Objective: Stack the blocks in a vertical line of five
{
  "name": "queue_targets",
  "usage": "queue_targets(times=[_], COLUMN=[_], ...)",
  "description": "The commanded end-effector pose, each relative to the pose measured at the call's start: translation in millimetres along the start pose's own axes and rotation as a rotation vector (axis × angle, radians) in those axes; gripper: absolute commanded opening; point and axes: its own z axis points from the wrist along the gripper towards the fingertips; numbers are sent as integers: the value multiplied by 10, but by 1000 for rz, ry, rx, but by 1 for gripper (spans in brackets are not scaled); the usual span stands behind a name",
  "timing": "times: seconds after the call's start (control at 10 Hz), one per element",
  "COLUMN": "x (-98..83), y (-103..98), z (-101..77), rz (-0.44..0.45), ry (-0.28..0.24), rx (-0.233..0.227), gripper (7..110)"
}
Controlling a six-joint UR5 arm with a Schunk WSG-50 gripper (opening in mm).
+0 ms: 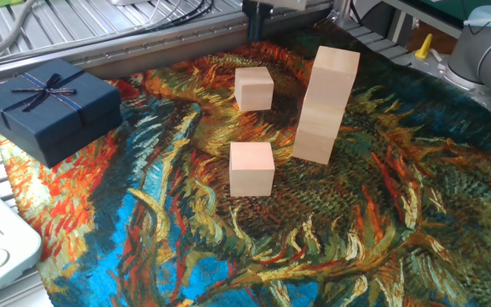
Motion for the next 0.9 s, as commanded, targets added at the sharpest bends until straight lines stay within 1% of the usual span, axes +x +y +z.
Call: queue_targets(times=[0.0, 0.2, 0.3, 0.4, 0.5, 0.6, 0.7, 0.8], x=[-71, -45, -2, -9, -18, -20, 31, 46], y=[180, 219, 250, 288, 359, 308, 247, 169], z=[46, 43, 40, 35, 25, 33, 40, 51], rz=[-5, 88, 118, 112, 77, 75, 63, 42], ry=[-24, -9, 10, 8, 3, 2, 21, 26], rx=[-86, -102, -114, -129, -158, -138, -112, -88], gripper=[7, 7, 7, 7, 7, 7, 7, 7])
